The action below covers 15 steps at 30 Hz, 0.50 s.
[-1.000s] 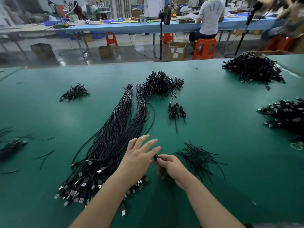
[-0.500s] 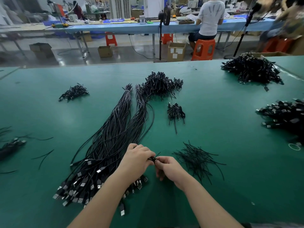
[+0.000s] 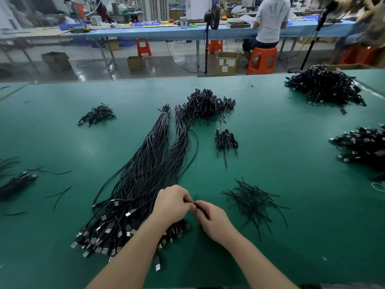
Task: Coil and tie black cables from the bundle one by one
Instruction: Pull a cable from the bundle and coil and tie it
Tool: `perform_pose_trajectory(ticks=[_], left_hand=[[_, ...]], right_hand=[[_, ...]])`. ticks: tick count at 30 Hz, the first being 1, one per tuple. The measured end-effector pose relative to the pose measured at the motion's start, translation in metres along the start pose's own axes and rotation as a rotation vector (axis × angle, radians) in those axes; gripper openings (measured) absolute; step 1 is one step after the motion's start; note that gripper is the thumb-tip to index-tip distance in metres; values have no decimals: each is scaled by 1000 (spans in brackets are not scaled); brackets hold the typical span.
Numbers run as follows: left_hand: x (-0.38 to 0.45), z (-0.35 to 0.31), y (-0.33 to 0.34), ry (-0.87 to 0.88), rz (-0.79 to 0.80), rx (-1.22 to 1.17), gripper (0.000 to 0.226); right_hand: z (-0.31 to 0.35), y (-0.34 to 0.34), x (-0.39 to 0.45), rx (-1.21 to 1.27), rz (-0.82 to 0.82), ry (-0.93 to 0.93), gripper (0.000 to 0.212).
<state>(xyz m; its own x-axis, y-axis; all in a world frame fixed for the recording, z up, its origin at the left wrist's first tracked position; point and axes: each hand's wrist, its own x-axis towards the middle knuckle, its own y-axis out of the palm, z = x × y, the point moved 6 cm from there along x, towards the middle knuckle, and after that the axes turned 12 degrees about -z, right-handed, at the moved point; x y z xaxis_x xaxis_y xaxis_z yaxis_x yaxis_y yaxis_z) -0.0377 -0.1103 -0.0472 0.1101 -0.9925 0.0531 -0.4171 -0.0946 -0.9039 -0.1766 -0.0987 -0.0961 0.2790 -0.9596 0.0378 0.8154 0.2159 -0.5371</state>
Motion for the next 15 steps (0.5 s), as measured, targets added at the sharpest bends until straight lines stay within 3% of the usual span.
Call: perform_pose_trajectory(ticks=[8, 15], left_hand=[[1, 10, 1, -173, 133, -167, 16], [-1, 8, -2, -21, 243, -190, 14]], right_hand=[[3, 0, -4, -55, -154, -153, 18], [3, 2, -3, -19, -121, -111, 25]])
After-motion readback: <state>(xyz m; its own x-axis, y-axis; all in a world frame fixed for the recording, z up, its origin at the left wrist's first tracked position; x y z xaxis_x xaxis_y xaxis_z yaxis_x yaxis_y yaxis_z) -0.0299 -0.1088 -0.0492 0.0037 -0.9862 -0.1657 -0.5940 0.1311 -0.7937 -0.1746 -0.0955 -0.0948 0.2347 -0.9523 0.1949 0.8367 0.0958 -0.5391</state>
